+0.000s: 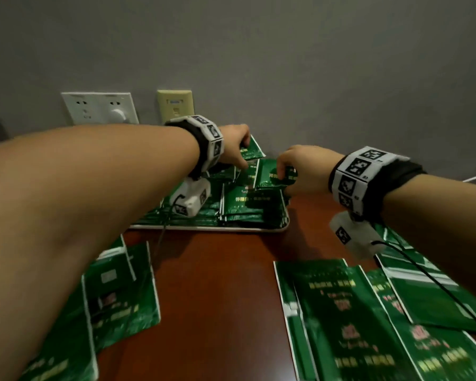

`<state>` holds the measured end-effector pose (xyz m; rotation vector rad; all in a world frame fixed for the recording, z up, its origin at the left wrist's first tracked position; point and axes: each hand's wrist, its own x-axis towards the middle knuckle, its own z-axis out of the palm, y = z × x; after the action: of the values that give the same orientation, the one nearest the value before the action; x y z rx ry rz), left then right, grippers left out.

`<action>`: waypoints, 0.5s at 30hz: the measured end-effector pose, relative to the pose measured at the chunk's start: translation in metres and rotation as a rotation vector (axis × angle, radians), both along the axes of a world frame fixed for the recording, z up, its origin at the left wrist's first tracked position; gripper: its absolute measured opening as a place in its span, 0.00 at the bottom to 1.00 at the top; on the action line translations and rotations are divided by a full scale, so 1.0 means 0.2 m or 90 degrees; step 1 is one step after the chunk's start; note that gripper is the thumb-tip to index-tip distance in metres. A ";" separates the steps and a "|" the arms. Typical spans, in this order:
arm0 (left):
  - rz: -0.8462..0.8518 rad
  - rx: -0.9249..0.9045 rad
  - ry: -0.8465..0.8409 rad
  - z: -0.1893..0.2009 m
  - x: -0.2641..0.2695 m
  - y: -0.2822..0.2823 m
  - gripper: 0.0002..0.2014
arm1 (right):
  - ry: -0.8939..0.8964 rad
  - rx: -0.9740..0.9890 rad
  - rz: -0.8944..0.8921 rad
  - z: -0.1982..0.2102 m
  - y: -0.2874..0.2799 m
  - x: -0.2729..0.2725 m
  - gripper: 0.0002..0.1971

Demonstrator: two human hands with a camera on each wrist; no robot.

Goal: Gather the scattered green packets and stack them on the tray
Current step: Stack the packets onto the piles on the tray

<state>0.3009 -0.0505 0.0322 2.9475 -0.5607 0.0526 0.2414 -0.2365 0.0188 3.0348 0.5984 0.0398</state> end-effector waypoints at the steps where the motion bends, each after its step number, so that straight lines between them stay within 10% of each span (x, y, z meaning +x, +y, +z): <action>1: -0.005 0.002 0.007 -0.02 0.08 -0.03 0.26 | 0.004 -0.005 0.002 0.00 0.00 0.05 0.14; 15: 0.021 0.161 0.008 -0.04 0.45 -0.04 0.27 | 0.044 -0.002 0.060 -0.08 0.14 0.36 0.19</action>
<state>0.3908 -0.0593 0.0246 3.1992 -0.5553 -0.0367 0.3131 -0.2077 0.0035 3.0132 0.7446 -0.0626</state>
